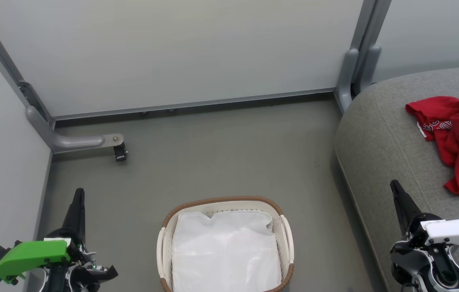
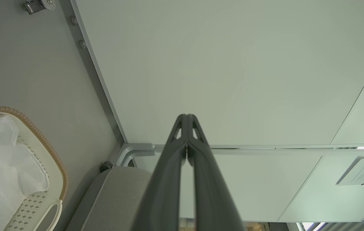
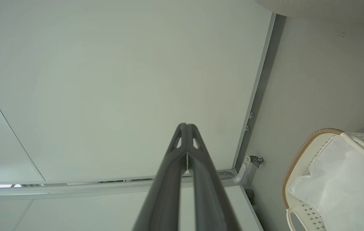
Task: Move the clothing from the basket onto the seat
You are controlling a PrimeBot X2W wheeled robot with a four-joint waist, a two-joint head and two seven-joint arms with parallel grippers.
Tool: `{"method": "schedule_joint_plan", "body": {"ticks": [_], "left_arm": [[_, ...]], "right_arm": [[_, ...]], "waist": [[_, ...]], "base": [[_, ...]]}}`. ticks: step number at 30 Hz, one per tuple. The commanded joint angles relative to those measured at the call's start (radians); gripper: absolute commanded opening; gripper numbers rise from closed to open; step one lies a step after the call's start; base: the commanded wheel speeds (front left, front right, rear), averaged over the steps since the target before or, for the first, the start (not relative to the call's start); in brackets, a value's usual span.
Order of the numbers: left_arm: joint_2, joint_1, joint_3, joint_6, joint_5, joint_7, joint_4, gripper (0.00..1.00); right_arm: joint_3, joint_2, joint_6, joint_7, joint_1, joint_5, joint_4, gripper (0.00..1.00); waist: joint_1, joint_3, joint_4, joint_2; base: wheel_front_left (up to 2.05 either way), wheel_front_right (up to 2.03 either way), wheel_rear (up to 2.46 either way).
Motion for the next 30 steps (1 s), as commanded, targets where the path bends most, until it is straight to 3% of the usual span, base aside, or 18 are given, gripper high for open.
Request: {"method": "schedule_joint_plan", "body": {"ticks": [1,30], "left_arm": [[0.007,-0.01,0.002,-0.006,-0.003,0.003,-0.002,0.0],[0.007,-0.01,0.002,-0.006,-0.003,0.003,-0.002,0.0]], "right_arm": [[-0.002,-0.006,0.0,0.002,0.01,0.004,-0.004,0.0],[-0.002,-0.006,0.0,0.002,0.01,0.004,-0.004,0.0]], "waist": [[0.0,0.0,0.0,0.0],[0.0,0.0,0.0,0.0]], "base": [[0.0,0.0,0.0],[0.0,0.0,0.0]]}}
